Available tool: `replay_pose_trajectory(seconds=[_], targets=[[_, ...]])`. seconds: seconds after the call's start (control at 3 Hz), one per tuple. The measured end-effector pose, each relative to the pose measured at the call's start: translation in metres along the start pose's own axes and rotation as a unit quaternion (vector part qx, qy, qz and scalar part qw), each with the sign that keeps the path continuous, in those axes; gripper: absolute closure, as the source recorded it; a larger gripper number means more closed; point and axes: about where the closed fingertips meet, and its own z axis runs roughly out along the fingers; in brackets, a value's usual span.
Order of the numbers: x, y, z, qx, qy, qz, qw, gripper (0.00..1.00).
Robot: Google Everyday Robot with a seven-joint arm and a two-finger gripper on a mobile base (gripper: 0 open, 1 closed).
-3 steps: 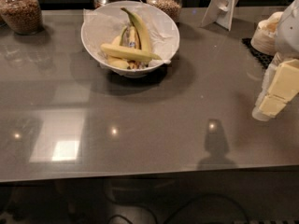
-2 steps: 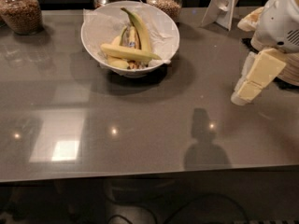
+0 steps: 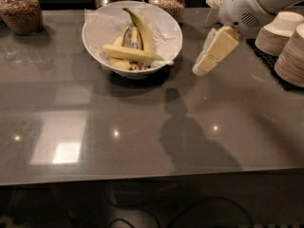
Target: Pick banana from white bowl
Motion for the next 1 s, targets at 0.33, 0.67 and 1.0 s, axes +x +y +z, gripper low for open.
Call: replay_pose_trajectory(seconds=[0.33, 0.67, 1.0], targets=[[0.000, 0.000, 0.000, 0.000, 0.000, 0.000, 1.0000, 0.00], [-0.006, -0.006, 0.008, 0.005, -0.007, -0.020, 0.9998, 0.00], [-0.030, -0.027, 0.036, 0.013, -0.034, -0.062, 0.9974, 0.00]])
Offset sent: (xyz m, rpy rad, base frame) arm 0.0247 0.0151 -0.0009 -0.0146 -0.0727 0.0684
